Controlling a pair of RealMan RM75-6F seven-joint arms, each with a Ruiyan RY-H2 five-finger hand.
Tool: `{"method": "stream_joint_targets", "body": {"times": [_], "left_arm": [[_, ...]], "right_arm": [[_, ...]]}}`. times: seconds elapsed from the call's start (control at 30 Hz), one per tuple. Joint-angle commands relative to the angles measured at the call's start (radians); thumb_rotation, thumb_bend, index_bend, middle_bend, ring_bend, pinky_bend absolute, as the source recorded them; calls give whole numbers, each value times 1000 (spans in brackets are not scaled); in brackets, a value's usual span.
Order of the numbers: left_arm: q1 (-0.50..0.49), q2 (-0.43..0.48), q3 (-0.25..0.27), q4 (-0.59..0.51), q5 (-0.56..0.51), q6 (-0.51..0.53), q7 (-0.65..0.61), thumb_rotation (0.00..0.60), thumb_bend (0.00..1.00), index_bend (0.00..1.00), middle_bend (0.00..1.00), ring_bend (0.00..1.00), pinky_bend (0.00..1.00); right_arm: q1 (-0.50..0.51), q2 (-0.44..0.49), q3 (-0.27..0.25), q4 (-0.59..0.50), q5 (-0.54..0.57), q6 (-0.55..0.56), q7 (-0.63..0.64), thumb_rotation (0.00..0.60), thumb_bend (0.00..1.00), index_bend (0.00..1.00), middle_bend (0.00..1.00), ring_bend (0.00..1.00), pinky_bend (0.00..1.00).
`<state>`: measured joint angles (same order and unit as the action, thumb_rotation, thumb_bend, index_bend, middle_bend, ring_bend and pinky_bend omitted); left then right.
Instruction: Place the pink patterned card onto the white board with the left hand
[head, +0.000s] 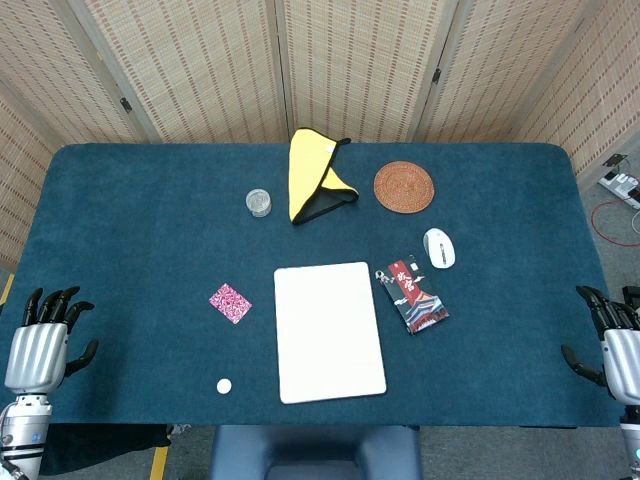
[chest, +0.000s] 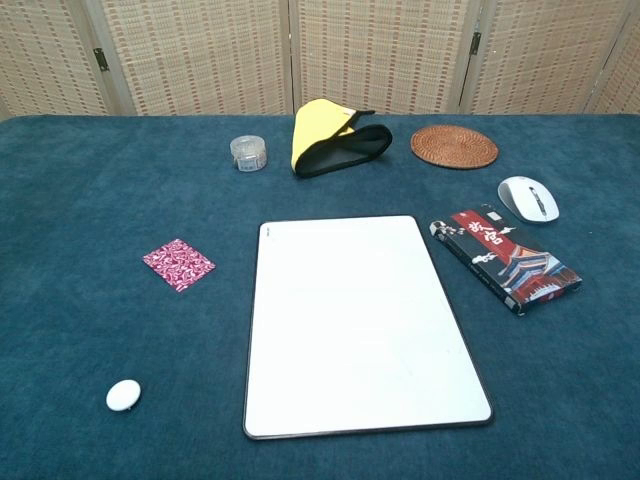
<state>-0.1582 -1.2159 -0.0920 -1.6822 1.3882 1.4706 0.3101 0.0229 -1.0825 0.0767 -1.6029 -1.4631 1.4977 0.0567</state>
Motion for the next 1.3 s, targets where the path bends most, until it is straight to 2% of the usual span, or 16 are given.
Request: {"method": "stream_joint_targets", "body": {"times": [0.03,0.57,0.9,1.07,1.3], "left_arm": [[-6,-7,-2,5,-4,-9,8,600,357,325,173,159,39],[-27,7,1,12,39,-23,2,600,357,334,173,159,38],[-143,-7,2,143,169,-123,-84,600,358,350,173,159,32],[-231,-41,14,233,230,-213,-129,600,357,356,173,159,60],[-339,-89,33,337,290,-322,-166,600,355,333,160,132,49]], "right_arm": [[7,0,3,-3,4,-10,-5,600,308,97,156,214,162],[5,0,0,4,-11,6,6,600,307,97,160,213,163],[-15,12,-12,-5,-33,38,11,600,308,97,160,213,163],[-22,11,-17,-4,-42,49,14,600,308,97,160,213,163],[-35,17,-21,-9,-45,67,11,600,307,97,160,214,163]]}}
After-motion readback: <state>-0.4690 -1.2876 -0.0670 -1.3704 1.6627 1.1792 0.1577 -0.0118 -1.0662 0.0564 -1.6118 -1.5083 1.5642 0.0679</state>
